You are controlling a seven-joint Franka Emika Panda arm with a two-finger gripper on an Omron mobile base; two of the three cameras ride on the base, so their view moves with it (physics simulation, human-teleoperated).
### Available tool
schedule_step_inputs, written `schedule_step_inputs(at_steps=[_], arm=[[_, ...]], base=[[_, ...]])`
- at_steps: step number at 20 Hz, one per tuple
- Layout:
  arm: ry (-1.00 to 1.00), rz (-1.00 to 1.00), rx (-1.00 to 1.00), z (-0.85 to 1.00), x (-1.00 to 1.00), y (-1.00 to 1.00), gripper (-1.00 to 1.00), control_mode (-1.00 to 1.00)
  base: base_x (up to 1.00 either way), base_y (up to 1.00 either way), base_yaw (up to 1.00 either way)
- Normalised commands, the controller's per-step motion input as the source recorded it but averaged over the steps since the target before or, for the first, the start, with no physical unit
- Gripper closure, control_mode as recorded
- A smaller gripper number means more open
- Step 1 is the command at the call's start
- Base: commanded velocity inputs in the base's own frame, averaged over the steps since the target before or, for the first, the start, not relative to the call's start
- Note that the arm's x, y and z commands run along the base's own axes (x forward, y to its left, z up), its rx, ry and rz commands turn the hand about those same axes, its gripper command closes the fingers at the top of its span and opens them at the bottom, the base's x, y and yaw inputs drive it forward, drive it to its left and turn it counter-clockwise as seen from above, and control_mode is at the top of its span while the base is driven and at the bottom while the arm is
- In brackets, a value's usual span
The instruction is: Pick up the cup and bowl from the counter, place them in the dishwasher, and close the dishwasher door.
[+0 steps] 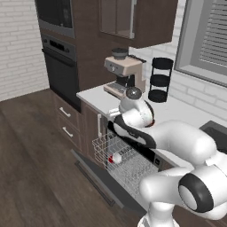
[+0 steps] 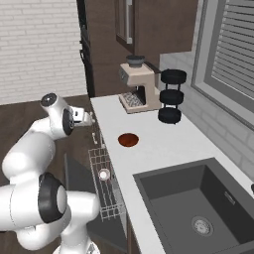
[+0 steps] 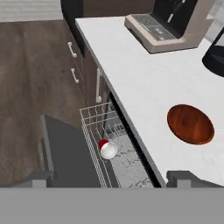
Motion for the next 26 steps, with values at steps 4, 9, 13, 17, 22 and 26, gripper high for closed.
schedule_step_inputs(at_steps=[4,9,13,17,22,26], arm=[[0.09,0.0,0.0,-0.07,0.0,-0.67,-1.0,-1.0],[0.06,0.0,0.0,-0.05,0.0,-0.62,-1.0,-1.0],[0.1,0.0,0.0,-0.35,0.04,-0.48,-1.0,-1.0],[0.06,0.03,0.0,-0.41,0.23,-0.42,-1.0,-1.0],[0.13,0.0,0.0,-0.41,0.33,-0.39,-1.0,-1.0],[0.08,0.0,-0.05,-0.36,0.5,-0.12,-1.0,-1.0]], base=[[0.0,0.0,0.0],[0.0,0.0,0.0],[0.0,0.0,0.0],[0.0,0.0,0.0],[0.0,0.0,0.0],[0.0,0.0,0.0]])
